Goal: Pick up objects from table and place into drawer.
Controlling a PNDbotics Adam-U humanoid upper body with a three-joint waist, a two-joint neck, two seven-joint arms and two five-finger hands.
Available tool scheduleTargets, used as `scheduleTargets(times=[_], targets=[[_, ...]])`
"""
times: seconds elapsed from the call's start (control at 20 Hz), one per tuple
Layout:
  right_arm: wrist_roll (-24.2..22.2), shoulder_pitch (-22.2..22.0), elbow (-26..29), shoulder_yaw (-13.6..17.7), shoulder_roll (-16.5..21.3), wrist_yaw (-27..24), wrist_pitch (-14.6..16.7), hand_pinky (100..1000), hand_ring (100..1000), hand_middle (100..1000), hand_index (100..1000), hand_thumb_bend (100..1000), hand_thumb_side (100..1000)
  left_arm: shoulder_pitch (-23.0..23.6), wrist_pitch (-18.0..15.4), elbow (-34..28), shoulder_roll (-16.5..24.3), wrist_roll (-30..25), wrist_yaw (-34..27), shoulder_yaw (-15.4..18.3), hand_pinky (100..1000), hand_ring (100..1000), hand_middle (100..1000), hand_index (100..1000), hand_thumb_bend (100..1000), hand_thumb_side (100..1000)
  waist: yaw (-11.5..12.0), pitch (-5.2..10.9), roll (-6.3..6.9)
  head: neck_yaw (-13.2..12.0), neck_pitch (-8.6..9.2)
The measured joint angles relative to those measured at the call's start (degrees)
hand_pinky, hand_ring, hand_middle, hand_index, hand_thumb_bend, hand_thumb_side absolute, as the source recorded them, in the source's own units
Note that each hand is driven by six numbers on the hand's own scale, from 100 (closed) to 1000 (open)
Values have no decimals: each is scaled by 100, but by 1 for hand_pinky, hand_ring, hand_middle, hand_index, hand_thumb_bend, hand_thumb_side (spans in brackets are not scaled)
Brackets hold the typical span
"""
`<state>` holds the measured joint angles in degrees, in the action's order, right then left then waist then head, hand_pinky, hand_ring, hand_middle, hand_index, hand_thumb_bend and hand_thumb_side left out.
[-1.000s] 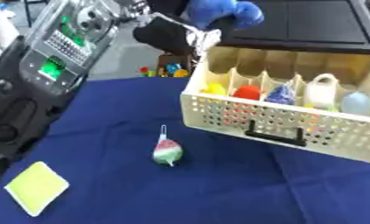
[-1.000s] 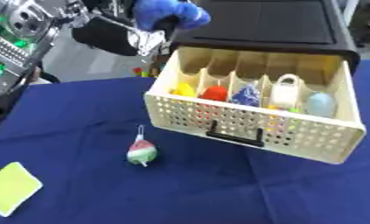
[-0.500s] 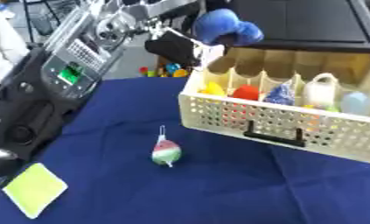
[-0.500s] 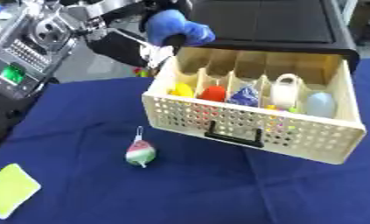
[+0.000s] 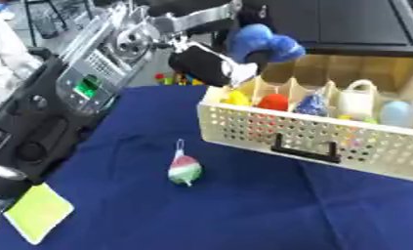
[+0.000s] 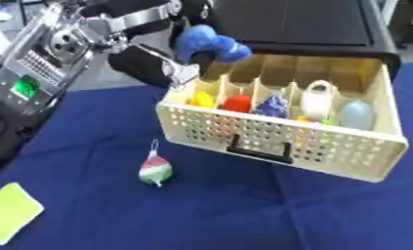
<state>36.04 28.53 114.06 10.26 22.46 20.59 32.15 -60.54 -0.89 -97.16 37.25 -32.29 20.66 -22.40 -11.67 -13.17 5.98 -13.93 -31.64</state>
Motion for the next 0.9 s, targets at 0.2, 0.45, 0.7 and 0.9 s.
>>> scheduleTargets(times=[0.2,0.45,0.7,0.9], targets=[[9,4,0,0,0,0,-7,558,567,673,720,100,588,0,-50,80,-5,-104,123,-3,521,759,702,983,100,435,-8,-17,0,0,0],[12,19,0,0,0,0,-5,558,567,671,720,100,588,-15,-112,248,-93,-48,497,3,546,782,737,1000,100,369,-37,-41,6,-5,19],[17,22,0,-1,-1,0,0,558,566,667,720,100,591,-45,-240,456,-177,165,917,34,551,788,746,1000,100,358,-52,-66,8,-25,56],[17,29,0,-1,-3,1,0,559,566,665,720,100,594,-47,-308,670,-275,326,1228,57,574,804,769,1000,100,375,-68,-131,23,-44,86]])
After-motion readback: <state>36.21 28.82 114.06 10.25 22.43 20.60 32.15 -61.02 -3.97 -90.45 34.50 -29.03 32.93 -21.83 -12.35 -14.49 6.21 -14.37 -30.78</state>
